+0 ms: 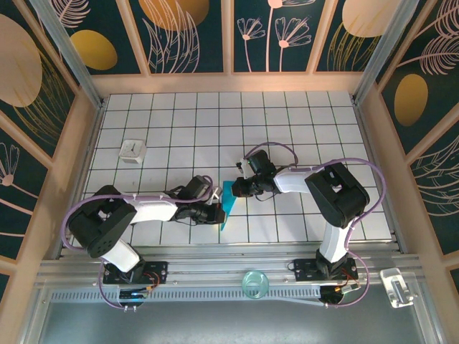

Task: Fold a paper plane with a square sheet of paper (pick it up from the middle)
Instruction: Perform the fifth fold on the wing at the bottom-center of the table.

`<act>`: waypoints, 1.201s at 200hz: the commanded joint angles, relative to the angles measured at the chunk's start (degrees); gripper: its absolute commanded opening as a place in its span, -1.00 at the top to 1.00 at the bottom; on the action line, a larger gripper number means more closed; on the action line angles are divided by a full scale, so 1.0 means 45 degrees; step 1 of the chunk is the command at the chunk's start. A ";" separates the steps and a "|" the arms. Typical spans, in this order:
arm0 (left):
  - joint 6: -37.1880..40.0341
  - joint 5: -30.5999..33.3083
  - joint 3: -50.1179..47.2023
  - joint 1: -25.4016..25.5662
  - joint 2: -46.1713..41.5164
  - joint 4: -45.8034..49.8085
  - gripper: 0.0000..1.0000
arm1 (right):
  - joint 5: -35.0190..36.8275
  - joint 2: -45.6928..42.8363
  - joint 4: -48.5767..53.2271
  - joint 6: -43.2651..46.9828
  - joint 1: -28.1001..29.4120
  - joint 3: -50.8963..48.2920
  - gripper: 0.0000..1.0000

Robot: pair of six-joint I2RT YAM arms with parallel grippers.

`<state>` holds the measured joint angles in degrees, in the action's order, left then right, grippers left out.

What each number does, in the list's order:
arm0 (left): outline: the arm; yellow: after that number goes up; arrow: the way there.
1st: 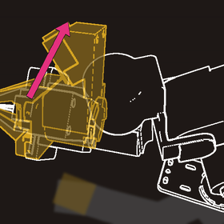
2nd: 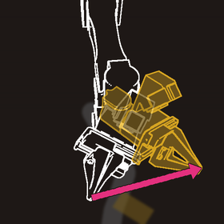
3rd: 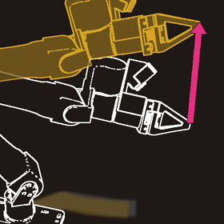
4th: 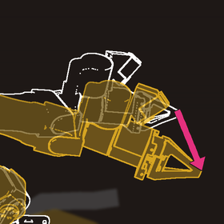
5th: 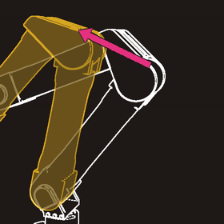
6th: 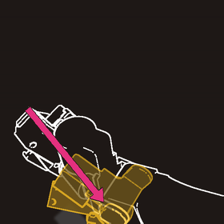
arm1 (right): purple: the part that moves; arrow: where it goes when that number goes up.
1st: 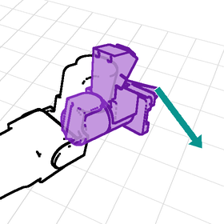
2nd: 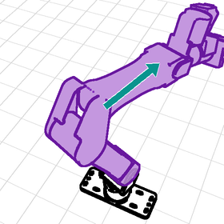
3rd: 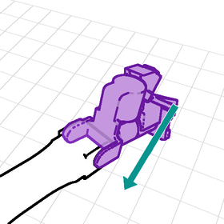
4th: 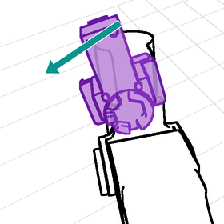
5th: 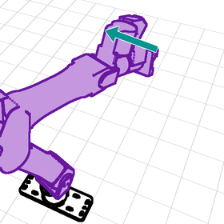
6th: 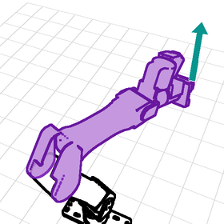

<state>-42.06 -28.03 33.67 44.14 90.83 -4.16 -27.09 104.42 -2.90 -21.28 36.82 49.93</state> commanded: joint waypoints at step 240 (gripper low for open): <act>0.0460 0.0956 -0.1139 -0.0070 0.0617 0.1330 1.00 | -0.1104 -0.2494 -0.2103 -0.3510 0.1608 -0.2823 0.90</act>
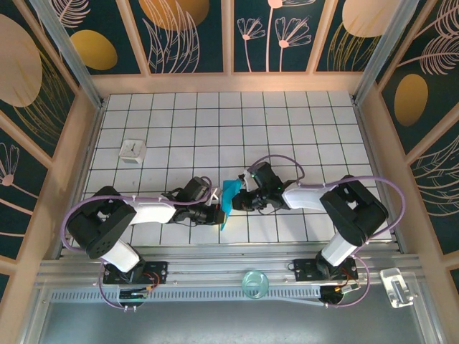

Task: Fold a paper plane with a square sheet of paper (pick it up from the middle)
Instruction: Perform the fifth fold on the wing at the bottom-center of the table.

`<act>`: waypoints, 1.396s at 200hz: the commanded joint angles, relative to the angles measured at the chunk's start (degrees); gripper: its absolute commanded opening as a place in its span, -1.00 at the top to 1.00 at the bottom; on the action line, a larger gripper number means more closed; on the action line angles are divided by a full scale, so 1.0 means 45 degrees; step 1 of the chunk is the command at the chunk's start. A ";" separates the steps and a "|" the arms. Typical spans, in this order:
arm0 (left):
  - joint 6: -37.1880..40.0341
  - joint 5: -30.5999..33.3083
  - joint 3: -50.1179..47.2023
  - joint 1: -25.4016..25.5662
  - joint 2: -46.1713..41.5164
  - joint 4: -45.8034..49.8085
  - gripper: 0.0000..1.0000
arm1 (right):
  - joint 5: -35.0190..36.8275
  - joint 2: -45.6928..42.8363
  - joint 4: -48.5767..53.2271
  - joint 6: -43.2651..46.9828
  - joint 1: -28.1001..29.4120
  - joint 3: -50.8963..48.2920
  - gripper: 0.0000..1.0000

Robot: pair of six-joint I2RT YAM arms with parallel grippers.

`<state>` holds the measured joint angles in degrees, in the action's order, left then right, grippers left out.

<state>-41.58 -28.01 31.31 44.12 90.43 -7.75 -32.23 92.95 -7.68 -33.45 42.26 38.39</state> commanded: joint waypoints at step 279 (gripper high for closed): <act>0.1381 0.1446 -0.0317 -0.0002 0.1227 0.3387 1.00 | 0.0695 0.1979 -0.0070 -0.0028 -0.0384 0.0862 1.00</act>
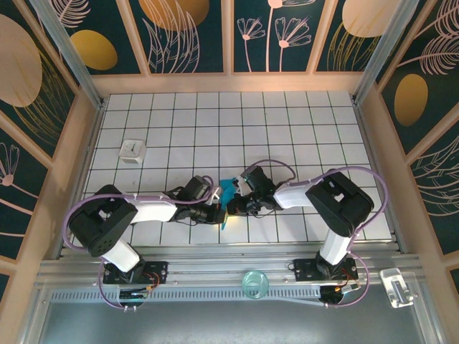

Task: Fold a paper plane with a square sheet of paper (pick it up from the middle)
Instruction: Perform the fifth fold on the wing at the bottom-center of the table.

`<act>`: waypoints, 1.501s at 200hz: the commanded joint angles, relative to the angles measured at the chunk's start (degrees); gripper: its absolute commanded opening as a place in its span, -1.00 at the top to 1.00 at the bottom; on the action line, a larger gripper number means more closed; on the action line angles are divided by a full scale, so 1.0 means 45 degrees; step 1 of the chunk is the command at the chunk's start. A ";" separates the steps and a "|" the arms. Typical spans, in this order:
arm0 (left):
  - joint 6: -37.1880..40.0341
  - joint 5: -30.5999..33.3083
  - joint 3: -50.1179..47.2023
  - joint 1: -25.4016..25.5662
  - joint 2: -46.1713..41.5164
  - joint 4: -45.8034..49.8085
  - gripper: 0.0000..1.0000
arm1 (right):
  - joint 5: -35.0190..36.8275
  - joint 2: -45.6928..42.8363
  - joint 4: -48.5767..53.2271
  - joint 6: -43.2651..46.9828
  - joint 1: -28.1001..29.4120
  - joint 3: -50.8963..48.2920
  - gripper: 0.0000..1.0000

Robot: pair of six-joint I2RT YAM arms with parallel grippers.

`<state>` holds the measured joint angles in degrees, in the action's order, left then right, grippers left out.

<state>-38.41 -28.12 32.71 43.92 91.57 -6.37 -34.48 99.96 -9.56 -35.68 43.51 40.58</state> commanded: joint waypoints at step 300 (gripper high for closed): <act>0.1808 0.2020 -0.0198 0.1039 0.1974 0.3870 1.00 | 0.1180 0.3257 0.2143 0.0721 -0.3953 0.4133 1.00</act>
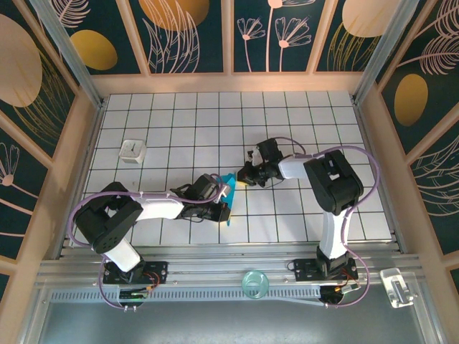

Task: Fold a paper plane with a square sheet of paper (pick it up from the middle)
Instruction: Perform the fifth fold on the wing at the bottom-center of the table.

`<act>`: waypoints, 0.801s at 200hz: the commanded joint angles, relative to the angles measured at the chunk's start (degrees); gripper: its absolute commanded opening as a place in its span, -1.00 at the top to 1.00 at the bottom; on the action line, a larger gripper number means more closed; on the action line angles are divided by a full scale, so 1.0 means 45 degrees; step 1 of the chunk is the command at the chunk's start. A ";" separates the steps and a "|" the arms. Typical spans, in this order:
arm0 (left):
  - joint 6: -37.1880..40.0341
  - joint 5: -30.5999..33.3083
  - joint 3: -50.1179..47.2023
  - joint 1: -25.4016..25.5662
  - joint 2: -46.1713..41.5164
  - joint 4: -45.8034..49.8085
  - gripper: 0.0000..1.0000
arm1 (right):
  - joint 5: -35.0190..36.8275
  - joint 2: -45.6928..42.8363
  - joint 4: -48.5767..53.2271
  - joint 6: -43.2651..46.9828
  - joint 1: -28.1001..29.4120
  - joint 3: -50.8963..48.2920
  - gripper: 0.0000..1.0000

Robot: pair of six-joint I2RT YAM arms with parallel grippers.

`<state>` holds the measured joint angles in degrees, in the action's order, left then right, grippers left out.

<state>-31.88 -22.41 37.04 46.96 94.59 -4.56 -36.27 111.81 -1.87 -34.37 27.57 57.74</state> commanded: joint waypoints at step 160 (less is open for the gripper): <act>0.0569 0.0181 -0.0789 0.0347 0.1054 0.3532 1.00 | 0.0188 -0.2014 -0.1558 0.0948 0.1101 -0.1867 1.00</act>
<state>-30.81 -23.40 37.58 47.18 94.56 -4.25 -34.76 98.48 -6.66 -30.55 31.20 46.19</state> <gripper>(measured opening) 0.061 0.042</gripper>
